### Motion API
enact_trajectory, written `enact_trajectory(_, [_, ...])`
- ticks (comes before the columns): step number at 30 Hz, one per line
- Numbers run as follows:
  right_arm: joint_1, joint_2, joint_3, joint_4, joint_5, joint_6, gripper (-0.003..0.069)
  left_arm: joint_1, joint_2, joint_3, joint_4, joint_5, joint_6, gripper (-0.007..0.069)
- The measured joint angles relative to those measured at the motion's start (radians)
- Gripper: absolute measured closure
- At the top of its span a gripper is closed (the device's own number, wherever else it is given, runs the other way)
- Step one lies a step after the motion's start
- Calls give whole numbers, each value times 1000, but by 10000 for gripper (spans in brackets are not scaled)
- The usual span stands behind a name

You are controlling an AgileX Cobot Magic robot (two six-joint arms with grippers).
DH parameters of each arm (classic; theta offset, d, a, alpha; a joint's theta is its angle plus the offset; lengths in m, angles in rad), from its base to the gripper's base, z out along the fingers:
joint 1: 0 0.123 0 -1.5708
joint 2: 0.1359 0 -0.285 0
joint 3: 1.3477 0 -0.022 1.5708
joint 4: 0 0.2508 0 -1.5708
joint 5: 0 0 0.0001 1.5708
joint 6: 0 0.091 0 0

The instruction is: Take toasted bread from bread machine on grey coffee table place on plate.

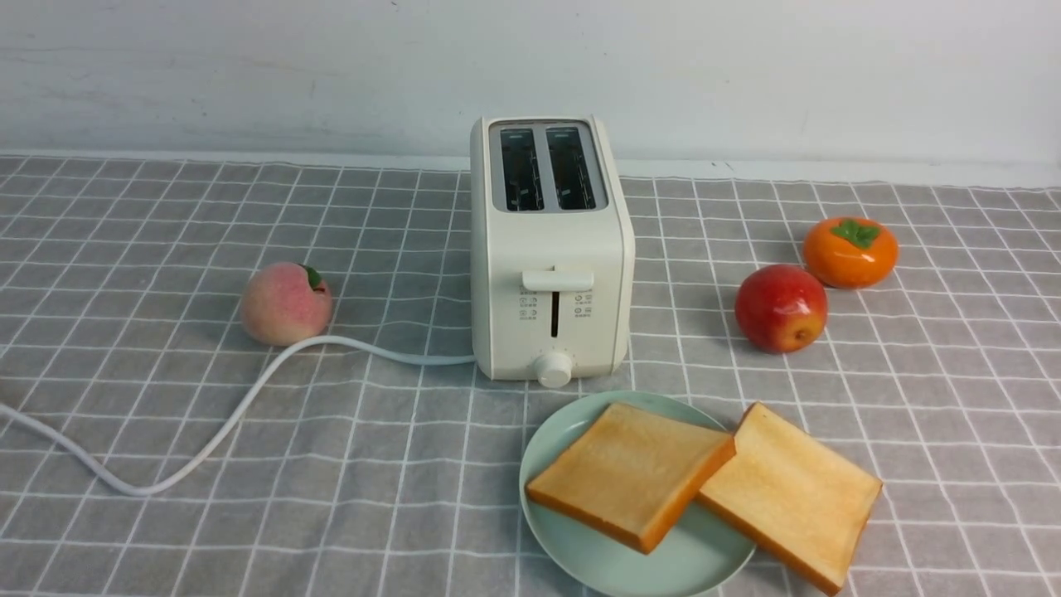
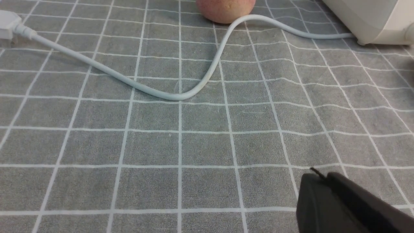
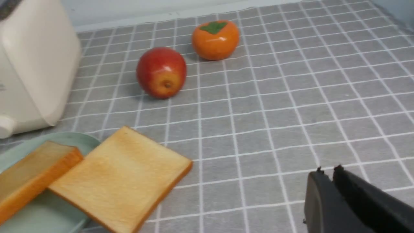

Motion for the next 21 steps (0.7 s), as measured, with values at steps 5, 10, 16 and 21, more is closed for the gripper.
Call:
enact_trajectory(5, [-28,-104,115,-21,-5,-3,605,0,0,0,0,0,0,603])
enact_trajectory(10, [-31,-134,228,-31,-163,-3,592,1,0,0,-3,-3,0,594])
enact_trajectory(16, [-31,-134,303,-42,-194,-3,580,1,0,0,-3,-3,0,589])
enact_trajectory(21, [-31,-134,302,-68,-183,-7,573,1,0,0,-3,-3,0,589])
